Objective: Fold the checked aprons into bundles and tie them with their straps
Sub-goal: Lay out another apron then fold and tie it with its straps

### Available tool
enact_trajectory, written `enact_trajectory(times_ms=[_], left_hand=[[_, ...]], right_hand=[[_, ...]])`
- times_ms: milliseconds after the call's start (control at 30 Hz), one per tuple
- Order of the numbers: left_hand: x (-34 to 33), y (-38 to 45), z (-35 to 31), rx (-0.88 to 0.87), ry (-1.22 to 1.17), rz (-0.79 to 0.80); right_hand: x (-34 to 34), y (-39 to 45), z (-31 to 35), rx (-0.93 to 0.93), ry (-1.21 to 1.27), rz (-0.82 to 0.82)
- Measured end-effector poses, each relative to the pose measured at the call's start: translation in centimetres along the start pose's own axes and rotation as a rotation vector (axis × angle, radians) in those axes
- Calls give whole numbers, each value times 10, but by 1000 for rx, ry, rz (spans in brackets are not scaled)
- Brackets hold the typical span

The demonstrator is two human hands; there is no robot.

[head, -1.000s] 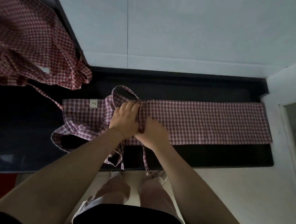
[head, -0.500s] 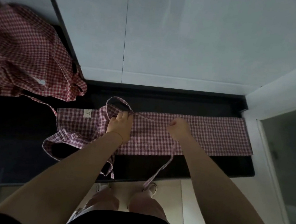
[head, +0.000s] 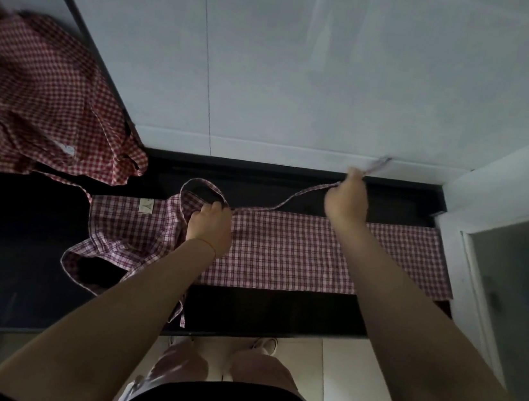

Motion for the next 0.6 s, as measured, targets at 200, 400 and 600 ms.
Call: enact_trajectory(times_ms=[200,400,600], left_hand=[[-4,-3,12,-73,-126,28],[-8,-8,18,-75,-144,30],[-7,-5,16,-135,102,-37]], right_hand=[[-93,-46,82,385,-3,557],[-150,-55,106,262,107,713],[-162,-50,110,265,-159,442]])
Point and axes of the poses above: each hand's wrist, its own y-axis towards the middle knuckle, its own x-axis out of the back of the hand, z = x × y, the point moved 3 cm from there along y, towards the middle knuckle, and after that the axes turned 6 degrees about -y, right-handed, at the moved point
